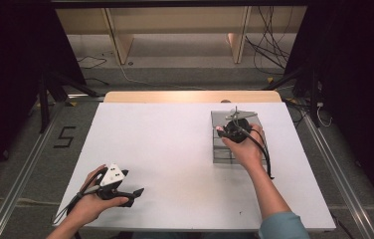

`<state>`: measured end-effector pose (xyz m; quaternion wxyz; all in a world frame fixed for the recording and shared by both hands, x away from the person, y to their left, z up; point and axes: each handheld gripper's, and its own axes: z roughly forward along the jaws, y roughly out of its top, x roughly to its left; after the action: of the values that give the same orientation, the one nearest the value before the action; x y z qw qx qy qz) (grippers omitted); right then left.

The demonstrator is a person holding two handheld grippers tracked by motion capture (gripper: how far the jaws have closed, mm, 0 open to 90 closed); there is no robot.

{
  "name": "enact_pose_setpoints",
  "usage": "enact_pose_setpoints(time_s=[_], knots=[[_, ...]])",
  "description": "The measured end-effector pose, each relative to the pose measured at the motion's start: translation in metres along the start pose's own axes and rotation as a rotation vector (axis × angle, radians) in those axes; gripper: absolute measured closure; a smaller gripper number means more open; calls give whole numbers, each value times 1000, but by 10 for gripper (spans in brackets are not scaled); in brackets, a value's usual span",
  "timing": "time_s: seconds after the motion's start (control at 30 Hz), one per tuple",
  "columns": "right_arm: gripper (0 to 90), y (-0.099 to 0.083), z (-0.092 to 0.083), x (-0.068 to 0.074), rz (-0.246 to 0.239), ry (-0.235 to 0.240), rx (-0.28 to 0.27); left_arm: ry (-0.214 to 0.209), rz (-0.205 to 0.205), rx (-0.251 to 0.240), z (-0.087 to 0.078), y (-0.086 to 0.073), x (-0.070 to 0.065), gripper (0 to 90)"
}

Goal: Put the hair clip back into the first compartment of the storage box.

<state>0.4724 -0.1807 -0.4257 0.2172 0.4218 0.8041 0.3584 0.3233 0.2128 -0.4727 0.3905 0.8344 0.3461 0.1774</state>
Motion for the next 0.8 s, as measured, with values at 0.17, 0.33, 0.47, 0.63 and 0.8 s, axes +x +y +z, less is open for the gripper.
enact_pose_setpoints(time_s=[0.17,0.33,0.47,0.63,0.8], knots=[[688,-1,3,-1,5,-3,10,-2,4,2,0,0,0,167],[688,-2,7,-2,1,-7,28,-2,6,1,0,1,-1,167],[687,-2,7,-3,7,-11,36,-1,2,-1,0,0,0,167],[688,-4,10,-5,11,-14,50,-1,3,-1,0,1,-1,167],[688,-4,13,-4,8,-13,57,-3,6,3,0,0,-1,167]])
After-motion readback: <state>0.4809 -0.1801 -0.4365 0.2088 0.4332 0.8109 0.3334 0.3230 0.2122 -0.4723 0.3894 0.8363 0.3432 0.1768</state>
